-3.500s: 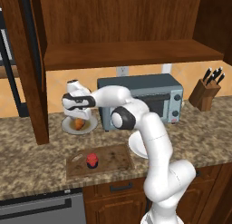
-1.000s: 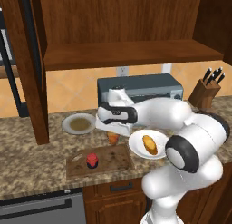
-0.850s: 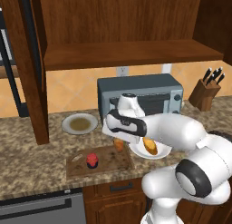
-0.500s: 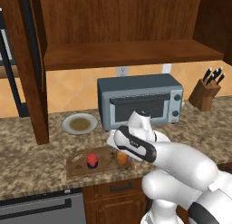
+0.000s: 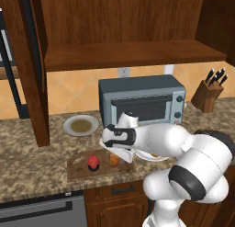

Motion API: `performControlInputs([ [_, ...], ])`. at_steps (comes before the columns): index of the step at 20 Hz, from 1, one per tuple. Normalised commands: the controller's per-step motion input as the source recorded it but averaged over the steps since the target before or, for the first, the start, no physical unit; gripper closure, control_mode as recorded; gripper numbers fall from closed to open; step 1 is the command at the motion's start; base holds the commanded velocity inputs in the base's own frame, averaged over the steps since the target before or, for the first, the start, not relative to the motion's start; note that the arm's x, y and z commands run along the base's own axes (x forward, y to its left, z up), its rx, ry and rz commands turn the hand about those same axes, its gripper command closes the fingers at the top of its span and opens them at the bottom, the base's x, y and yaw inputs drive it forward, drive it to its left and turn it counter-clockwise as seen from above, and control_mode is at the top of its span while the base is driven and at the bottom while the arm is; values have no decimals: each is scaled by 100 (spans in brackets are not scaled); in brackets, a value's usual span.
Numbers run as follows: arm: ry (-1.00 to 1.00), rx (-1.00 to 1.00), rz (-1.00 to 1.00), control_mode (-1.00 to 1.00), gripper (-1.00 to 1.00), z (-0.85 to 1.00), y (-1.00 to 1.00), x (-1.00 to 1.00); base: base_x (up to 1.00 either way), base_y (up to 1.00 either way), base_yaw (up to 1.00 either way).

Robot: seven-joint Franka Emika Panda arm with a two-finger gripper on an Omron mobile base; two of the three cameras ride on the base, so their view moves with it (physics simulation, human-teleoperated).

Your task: From the different types of pastries on the counter, select a croissant and place it on the cutting board. Then retrieve a jar of jam from the cabinet and place it alongside the croissant on the cutting board.

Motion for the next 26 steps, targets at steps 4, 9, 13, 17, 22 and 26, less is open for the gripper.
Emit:
performControlInputs([
  [4, 11, -1, 0, -100, 100, -13, 0, 15, 0, 0, 0],
  [9, 21, -4, 0, -100, -100, -45, 24, 0, 0, 0, 0],
  [13, 18, -2, 0, -100, -100, -10, 12, 0, 0, 0, 0],
  [17, 8, 6, 0, -100, -100, 10, -16, -29, 0, 0, 0],
  [22, 3, 8, -1, -100, -100, 11, -21, -60, 0, 0, 0],
  [26, 0, 8, -1, -100, -100, 51, -27, -36, 0, 0, 0],
])
